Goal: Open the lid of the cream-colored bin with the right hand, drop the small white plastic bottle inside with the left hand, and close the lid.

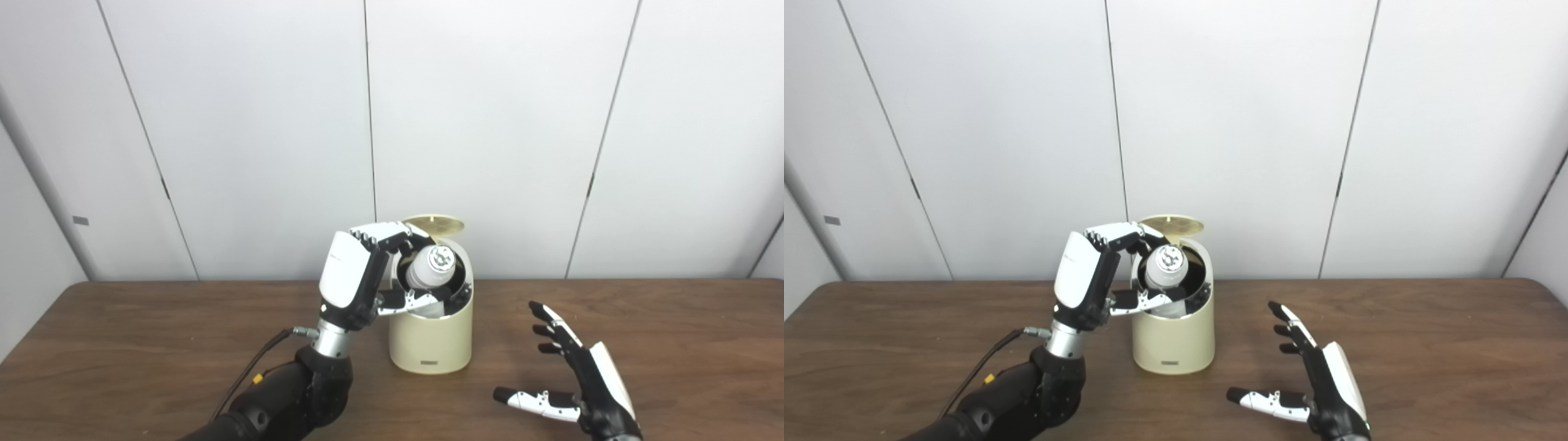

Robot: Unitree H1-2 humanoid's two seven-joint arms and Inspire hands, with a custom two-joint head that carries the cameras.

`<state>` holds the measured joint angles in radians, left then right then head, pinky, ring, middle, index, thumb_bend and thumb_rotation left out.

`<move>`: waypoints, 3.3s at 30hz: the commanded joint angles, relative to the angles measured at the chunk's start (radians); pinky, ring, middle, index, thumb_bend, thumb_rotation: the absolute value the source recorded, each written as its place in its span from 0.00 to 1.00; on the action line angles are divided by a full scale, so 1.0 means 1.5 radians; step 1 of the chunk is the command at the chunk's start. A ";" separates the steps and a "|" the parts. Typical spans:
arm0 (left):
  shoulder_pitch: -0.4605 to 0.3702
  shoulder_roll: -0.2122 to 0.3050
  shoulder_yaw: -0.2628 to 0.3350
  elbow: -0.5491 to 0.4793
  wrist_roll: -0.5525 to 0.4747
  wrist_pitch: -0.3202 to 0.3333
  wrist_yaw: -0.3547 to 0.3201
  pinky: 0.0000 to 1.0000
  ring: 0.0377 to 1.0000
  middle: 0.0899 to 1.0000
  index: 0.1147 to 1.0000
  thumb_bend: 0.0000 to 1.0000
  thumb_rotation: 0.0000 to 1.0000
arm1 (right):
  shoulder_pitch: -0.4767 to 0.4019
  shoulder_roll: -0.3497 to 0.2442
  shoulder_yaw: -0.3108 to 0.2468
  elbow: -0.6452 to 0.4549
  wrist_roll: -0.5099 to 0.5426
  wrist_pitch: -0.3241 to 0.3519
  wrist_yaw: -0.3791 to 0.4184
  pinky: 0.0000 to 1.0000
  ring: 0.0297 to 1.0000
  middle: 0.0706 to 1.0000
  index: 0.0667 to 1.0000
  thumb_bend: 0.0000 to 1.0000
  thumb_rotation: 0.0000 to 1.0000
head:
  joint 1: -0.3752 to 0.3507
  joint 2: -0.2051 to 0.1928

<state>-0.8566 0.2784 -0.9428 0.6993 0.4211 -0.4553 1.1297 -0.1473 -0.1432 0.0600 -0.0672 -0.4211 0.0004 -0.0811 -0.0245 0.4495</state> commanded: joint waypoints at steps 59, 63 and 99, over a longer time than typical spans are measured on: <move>0.044 -0.020 0.232 -0.066 0.065 -0.010 -0.272 0.48 0.56 0.61 0.63 0.87 0.06 | -0.017 -0.010 -0.006 -0.041 0.003 -0.009 0.004 0.74 0.83 0.89 0.88 0.80 0.20 | 0.019 0.021; 0.044 -0.019 0.234 -0.068 0.064 -0.010 -0.274 0.48 0.56 0.61 0.63 0.88 0.05 | -0.017 -0.010 -0.005 -0.041 0.004 -0.009 0.005 0.74 0.83 0.89 0.88 0.80 0.22 | 0.021 0.023; 0.309 0.071 0.388 -0.351 -0.240 0.061 -0.357 0.52 0.60 0.56 0.43 0.51 0.04 | -0.075 -0.021 -0.018 -0.029 0.045 -0.067 -0.003 0.72 0.81 0.84 0.82 0.70 0.32 | 0.017 0.005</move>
<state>-0.3922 0.3757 -0.3850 0.2383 0.1126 -0.4110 0.6987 -0.1832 -0.1631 0.0405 -0.0863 -0.3607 -0.0383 -0.0720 0.0000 0.4556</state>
